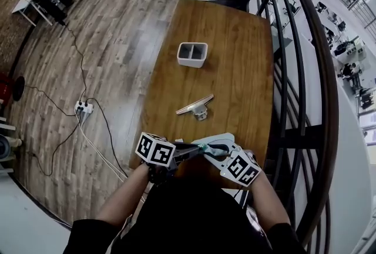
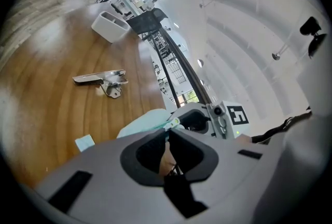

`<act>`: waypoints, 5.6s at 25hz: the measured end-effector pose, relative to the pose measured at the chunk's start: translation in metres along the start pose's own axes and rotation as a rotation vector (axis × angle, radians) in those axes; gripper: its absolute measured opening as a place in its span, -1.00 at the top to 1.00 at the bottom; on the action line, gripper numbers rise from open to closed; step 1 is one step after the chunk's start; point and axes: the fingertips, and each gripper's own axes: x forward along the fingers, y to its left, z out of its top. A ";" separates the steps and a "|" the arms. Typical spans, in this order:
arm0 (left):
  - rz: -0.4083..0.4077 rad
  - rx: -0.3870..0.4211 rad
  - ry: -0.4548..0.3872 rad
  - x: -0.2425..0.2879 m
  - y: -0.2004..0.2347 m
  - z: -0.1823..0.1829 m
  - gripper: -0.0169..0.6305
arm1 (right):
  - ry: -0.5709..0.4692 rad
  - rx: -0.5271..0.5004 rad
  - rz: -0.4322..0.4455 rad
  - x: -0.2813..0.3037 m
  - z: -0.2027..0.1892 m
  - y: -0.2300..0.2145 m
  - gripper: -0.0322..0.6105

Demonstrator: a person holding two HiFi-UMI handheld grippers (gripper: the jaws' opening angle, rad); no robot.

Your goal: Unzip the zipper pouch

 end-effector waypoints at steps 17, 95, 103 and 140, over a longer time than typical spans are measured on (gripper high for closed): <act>-0.103 -0.157 -0.071 -0.007 -0.015 0.016 0.35 | -0.013 -0.158 -0.127 -0.004 0.012 0.000 0.85; -0.177 -0.128 -0.132 -0.001 -0.015 -0.009 0.51 | -0.070 -0.234 -0.216 -0.023 0.001 0.015 0.88; -0.227 -0.155 -0.115 0.002 -0.020 -0.005 0.50 | -0.070 -0.245 -0.222 -0.027 0.001 0.015 0.88; -0.184 -0.146 -0.128 0.001 -0.027 0.009 0.90 | -0.044 -0.235 -0.243 -0.024 -0.001 0.012 0.86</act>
